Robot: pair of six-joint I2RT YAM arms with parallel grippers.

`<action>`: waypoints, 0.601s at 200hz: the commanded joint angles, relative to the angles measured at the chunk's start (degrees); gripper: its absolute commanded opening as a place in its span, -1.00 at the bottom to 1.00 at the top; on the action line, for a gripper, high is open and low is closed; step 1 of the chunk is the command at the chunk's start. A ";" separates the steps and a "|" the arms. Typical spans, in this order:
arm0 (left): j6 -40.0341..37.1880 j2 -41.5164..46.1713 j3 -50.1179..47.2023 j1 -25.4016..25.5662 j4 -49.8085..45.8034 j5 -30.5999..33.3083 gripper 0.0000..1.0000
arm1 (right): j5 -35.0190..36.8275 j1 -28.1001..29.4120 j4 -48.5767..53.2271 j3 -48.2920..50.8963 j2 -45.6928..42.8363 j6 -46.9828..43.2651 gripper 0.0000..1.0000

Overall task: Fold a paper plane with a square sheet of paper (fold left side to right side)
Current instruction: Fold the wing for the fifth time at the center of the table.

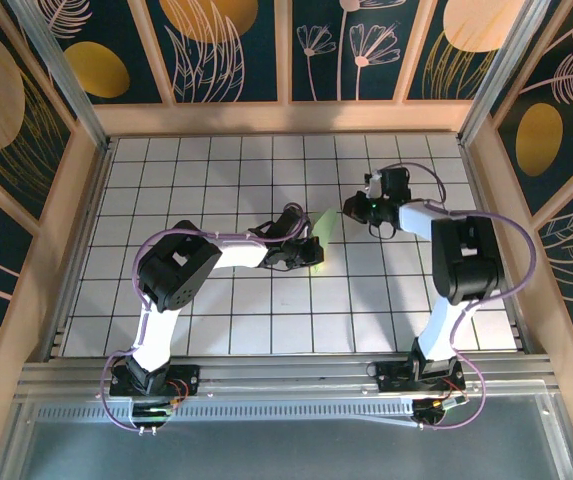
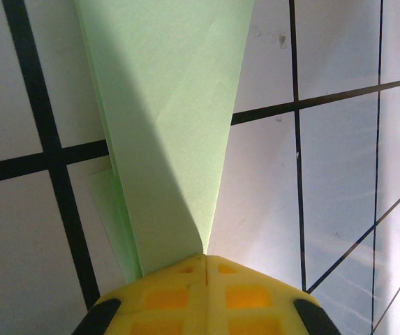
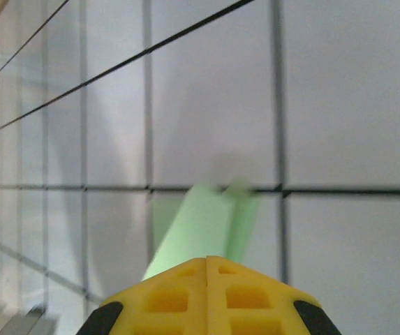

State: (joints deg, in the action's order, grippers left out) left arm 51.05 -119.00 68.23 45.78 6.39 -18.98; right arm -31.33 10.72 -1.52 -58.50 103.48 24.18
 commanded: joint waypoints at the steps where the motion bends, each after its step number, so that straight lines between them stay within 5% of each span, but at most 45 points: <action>1: -0.57 -3.17 -2.40 0.45 -9.32 1.00 -1.00 | -3.52 3.56 -2.80 4.17 -1.95 4.17 -1.00; 120: -0.52 -0.86 -1.25 0.28 -6.83 -0.50 -0.98 | 1.65 8.23 0.24 4.75 7.84 4.77 -1.00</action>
State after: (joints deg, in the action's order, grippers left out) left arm 51.03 -118.98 68.25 45.76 6.44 -19.00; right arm -32.64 18.52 -5.34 -54.28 109.23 30.46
